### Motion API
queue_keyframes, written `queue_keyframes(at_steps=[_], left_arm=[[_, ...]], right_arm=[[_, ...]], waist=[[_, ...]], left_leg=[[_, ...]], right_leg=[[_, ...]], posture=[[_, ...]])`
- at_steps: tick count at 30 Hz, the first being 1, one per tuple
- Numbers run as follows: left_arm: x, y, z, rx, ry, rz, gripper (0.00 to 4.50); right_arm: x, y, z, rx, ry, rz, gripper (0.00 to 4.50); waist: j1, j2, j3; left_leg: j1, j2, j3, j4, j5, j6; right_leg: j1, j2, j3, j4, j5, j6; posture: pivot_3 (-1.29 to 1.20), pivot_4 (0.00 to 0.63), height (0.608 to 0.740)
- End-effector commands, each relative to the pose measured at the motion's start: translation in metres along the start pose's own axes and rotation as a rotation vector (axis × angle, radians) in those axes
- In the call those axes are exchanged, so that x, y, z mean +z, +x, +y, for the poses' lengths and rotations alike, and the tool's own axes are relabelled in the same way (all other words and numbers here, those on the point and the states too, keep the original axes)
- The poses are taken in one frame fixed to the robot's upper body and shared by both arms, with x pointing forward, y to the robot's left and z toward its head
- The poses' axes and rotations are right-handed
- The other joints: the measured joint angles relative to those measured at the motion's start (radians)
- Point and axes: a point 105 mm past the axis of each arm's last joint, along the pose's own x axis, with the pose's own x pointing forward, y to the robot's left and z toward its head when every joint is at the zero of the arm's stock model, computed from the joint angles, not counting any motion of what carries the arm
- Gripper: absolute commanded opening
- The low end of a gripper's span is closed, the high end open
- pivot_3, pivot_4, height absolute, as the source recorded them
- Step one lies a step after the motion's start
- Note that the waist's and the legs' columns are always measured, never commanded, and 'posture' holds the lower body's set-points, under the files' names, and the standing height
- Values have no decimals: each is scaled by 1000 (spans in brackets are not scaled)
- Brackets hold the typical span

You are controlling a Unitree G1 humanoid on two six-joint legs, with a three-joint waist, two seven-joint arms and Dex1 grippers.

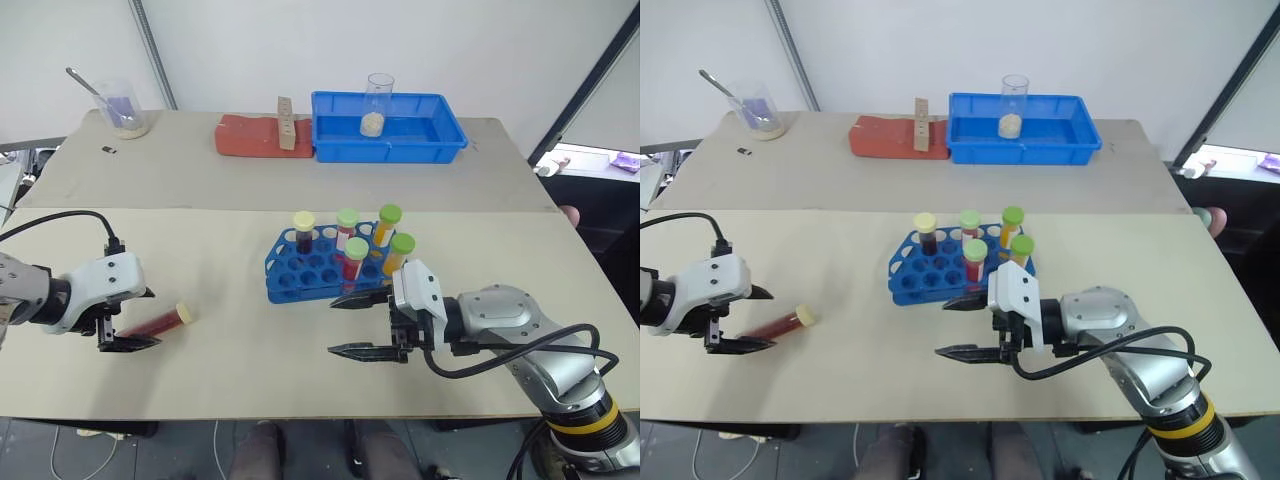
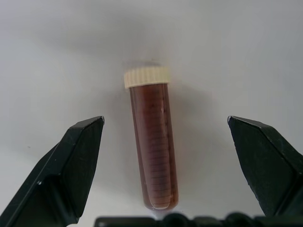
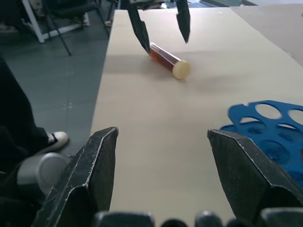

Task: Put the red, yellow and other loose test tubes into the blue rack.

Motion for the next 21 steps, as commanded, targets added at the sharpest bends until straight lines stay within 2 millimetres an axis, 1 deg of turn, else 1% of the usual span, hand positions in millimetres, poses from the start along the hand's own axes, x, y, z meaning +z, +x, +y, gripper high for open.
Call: queue_keyframes(at_steps=[1,6,11,14,19,20,21], left_arm=[[-4,8,10,11,0,61,4500],[-11,20,17,-15,-5,111,4500],[-9,37,18,-40,0,113,4500],[-11,42,22,-37,8,125,3691],[-18,43,23,-42,36,156,1319],[-18,43,23,-46,40,155,974],[-17,42,23,-53,44,152,904]], right_arm=[[6,-1,5,21,-2,-34,3360],[7,-4,8,20,17,-42,3360],[8,-7,10,10,25,-36,3360],[10,-8,11,7,30,-34,3410],[11,-12,11,-4,38,-25,3410],[11,-13,10,-8,39,-23,3410],[12,-14,10,-11,41,-22,3410]], waist=[[5,0,0],[1,0,0],[1,-1,0],[2,-1,0],[2,-1,0],[2,-1,0],[1,-1,0]], left_leg=[[0,0,0,0,0,0],[0,0,0,0,0,0],[0,0,0,1,0,0],[1,0,-1,1,0,0],[2,0,-1,3,0,0],[3,0,-1,3,0,0],[3,0,-1,3,0,0]], right_leg=[[0,0,0,0,0,0],[0,0,0,1,0,1],[0,1,0,2,0,1],[1,1,0,2,1,1],[2,1,0,4,1,2],[3,1,0,4,1,1],[3,1,0,5,1,1]], posture=[[0,150,740],[0,150,740],[0,150,740],[0,150,740],[0,150,740],[0,150,740],[0,150,740]])
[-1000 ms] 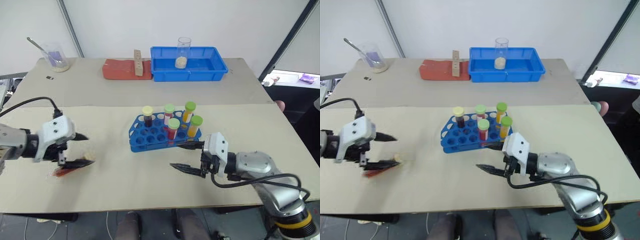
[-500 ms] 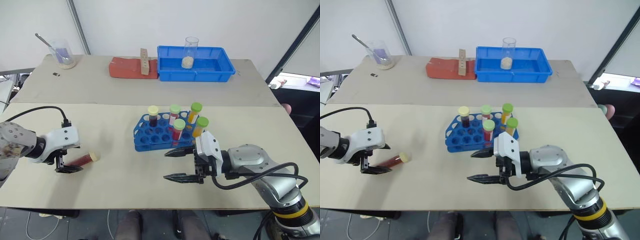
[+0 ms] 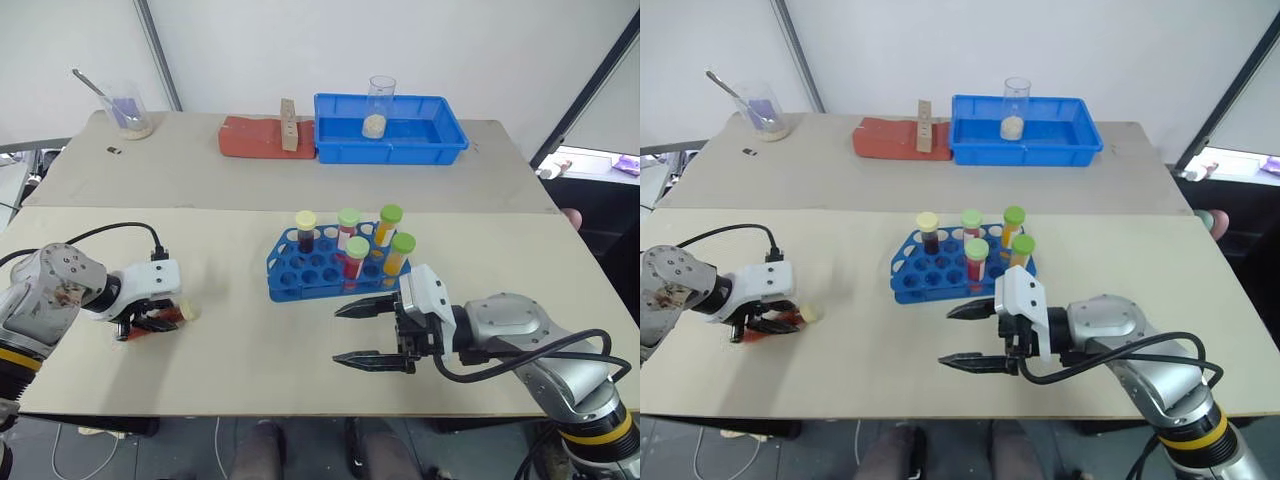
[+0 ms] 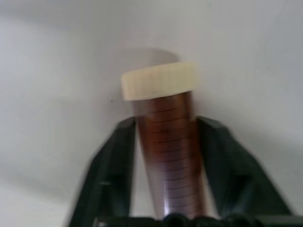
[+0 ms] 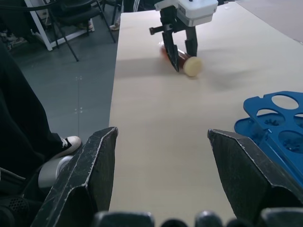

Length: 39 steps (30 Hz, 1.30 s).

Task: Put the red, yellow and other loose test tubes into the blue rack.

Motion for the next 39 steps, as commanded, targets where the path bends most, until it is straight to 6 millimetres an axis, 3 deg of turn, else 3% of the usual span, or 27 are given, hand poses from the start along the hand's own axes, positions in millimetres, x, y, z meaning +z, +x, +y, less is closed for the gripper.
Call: queue_keyframes(at_steps=[1,2,5,8,10,14,18,27,39], left_arm=[[-7,-3,3,11,9,37,904],[-6,-4,3,6,12,31,904],[36,-22,9,20,8,-207,904],[97,-46,11,23,-35,-600,904],[131,-59,5,-1,-42,-835,904],[162,-57,-5,-5,-57,-1000,904],[193,-42,-6,25,-98,-1143,904],[226,0,-6,60,-115,-1219,904],[229,24,-1,110,-134,-1223,903]], right_arm=[[11,-7,1,-12,-30,-17,3410],[11,-7,1,-14,-29,-16,3410],[11,-18,-1,-40,-32,12,3410],[8,-32,-1,-77,-32,60,3410],[6,-41,-1,-106,-37,87,3410],[4,-51,-2,-151,-48,126,3410],[4,-57,-9,-234,-11,175,3410],[9,-59,-9,-283,13,182,3410],[11,-60,-7,-323,30,181,3410]], waist=[[0,0,0],[0,0,0],[1,0,0],[13,0,0],[22,-1,0],[14,-1,0],[7,-2,0],[0,-1,0],[0,-1,0]], left_leg=[[1,0,0,0,0,0],[1,0,0,0,0,0],[0,0,0,0,0,0],[-5,0,-2,4,0,0],[-10,-1,-3,8,0,1],[-12,-3,-2,11,-1,1],[-9,-3,-2,12,0,1],[-7,-3,-4,11,0,1],[-8,-3,-4,11,0,1]], right_leg=[[0,0,0,0,0,0],[0,0,0,1,0,0],[0,0,0,0,0,0],[-1,0,-1,-1,0,1],[-1,-1,-1,-2,4,10],[0,-3,2,-7,8,17],[1,-2,2,-5,10,17],[3,0,2,-5,10,14],[3,0,2,-6,10,15]], posture=[[0,150,740],[0,150,740],[0,150,740],[0,150,740],[0,150,740],[0,150,740],[0,150,740],[0,150,740],[0,150,740]])
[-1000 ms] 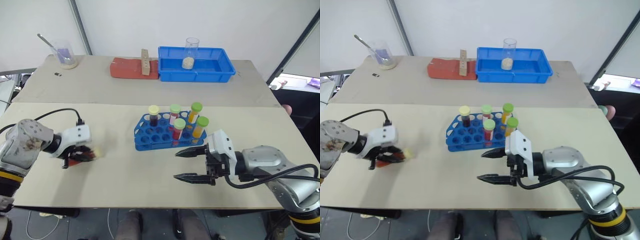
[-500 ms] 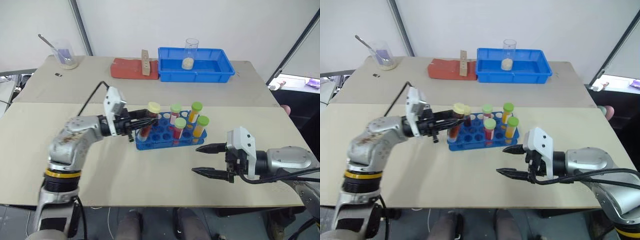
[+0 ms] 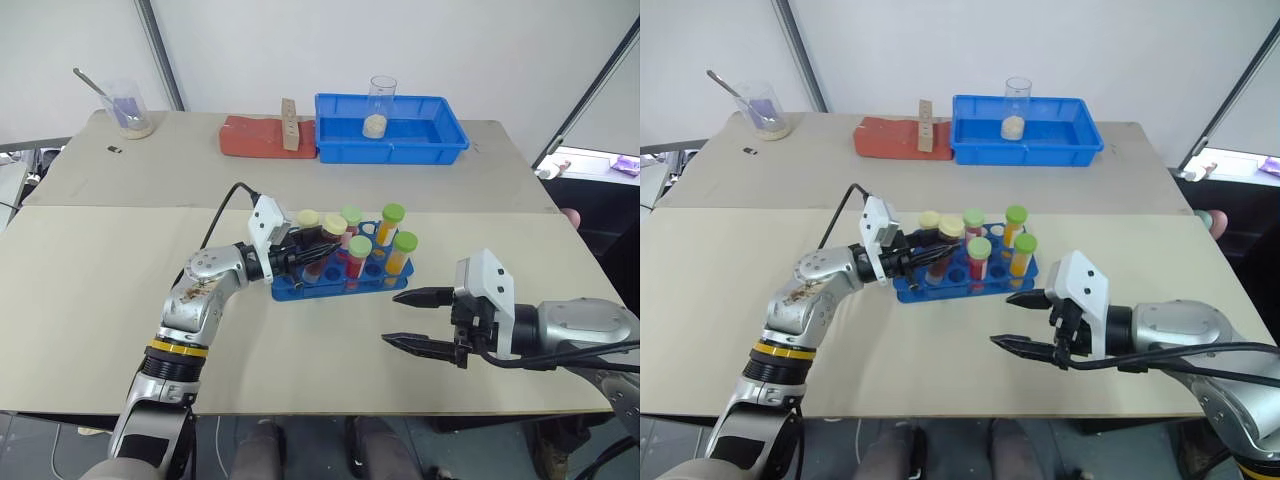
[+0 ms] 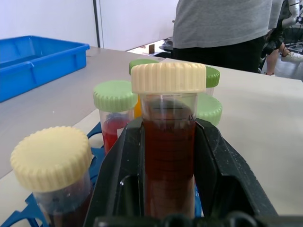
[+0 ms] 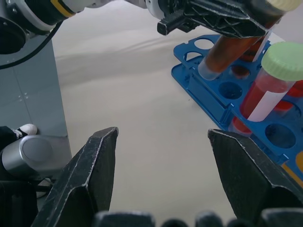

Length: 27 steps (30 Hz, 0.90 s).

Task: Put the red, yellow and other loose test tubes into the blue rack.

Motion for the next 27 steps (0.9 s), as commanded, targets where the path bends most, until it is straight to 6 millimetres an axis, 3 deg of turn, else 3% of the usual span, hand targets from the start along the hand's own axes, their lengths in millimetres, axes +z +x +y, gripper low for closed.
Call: queue_keyframes(at_steps=[1,13,20,27], left_arm=[[4,4,3,28,30,-28,903],[-6,-8,3,155,21,-94,902],[-23,-18,0,209,19,-86,902],[-22,-30,-7,187,43,-65,4181]], right_arm=[[8,-5,-1,-28,-40,-8,3410],[12,-11,-22,-168,-60,-50,3410],[19,-14,-35,-255,-86,-102,3410],[23,-19,-41,-282,-156,-121,3410]], waist=[[0,0,0],[-1,0,0],[-3,0,-1],[-2,0,-1]], left_leg=[[0,0,0,0,0,0],[1,0,0,0,0,0],[2,0,0,0,0,0],[2,0,0,0,0,0]], right_leg=[[0,0,0,0,0,0],[1,0,0,0,0,0],[2,0,0,0,0,0],[2,0,0,0,0,0]], posture=[[0,150,740],[0,150,740],[0,150,740],[0,150,740]])
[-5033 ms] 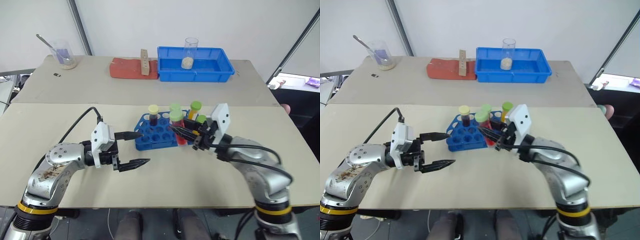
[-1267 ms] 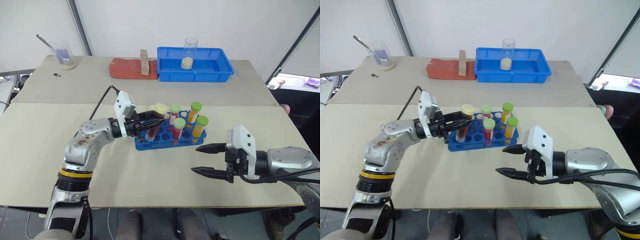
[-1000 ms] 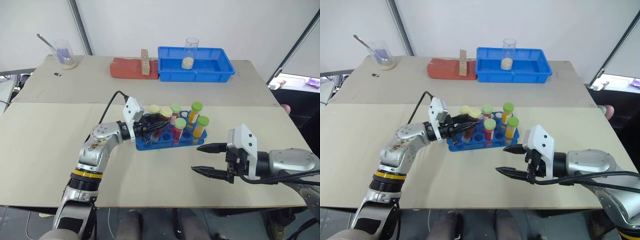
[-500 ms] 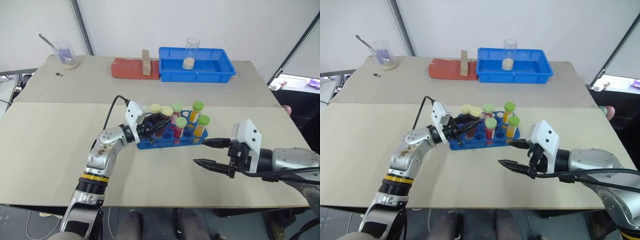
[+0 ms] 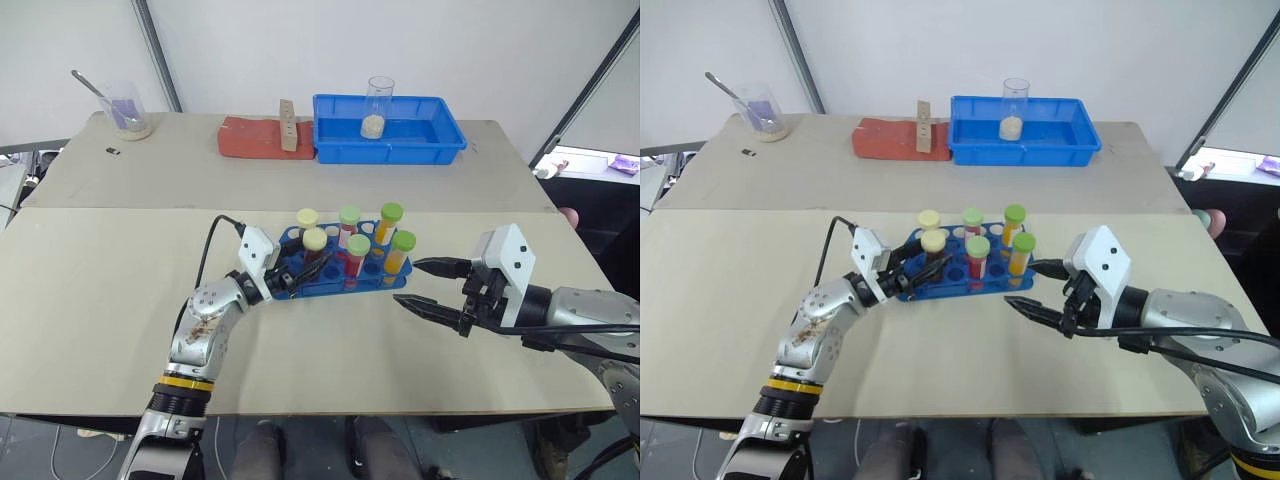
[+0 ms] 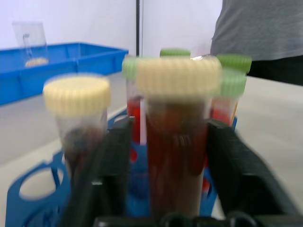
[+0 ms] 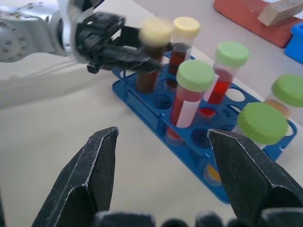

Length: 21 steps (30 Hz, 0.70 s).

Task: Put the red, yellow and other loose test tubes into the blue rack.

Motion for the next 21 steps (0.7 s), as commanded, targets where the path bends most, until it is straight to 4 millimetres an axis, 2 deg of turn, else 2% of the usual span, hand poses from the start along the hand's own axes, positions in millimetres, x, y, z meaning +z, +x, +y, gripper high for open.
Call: queue_keyframes(at_steps=[1,4,9,14,21], left_arm=[[17,-10,1,-16,78,-12,4404],[22,-28,5,-10,122,67,4404],[45,-64,9,-11,189,193,4404],[53,-94,12,13,261,318,4404],[64,-116,23,69,260,376,4404]], right_arm=[[16,-6,-8,-44,-132,-72,3410],[16,-7,-19,-85,-192,-83,3410],[8,-22,-29,16,-208,-40,3410],[2,-35,-44,35,-209,5,3410],[4,-44,-58,10,-170,7,3410]], waist=[[0,0,0],[-3,0,0],[-3,0,0],[-1,0,0],[0,1,1]], left_leg=[[0,0,0,0,0,0],[0,0,0,0,0,0],[0,1,1,-1,0,0],[1,1,2,-1,0,0],[1,2,3,-2,0,0]], right_leg=[[0,0,0,0,0,0],[0,0,0,0,-1,-1],[-1,0,0,0,-3,-4],[-1,0,0,-1,-4,-7],[-2,-1,0,0,-5,-8]], posture=[[0,150,740],[0,150,740],[0,150,740],[0,150,740],[0,150,740]])
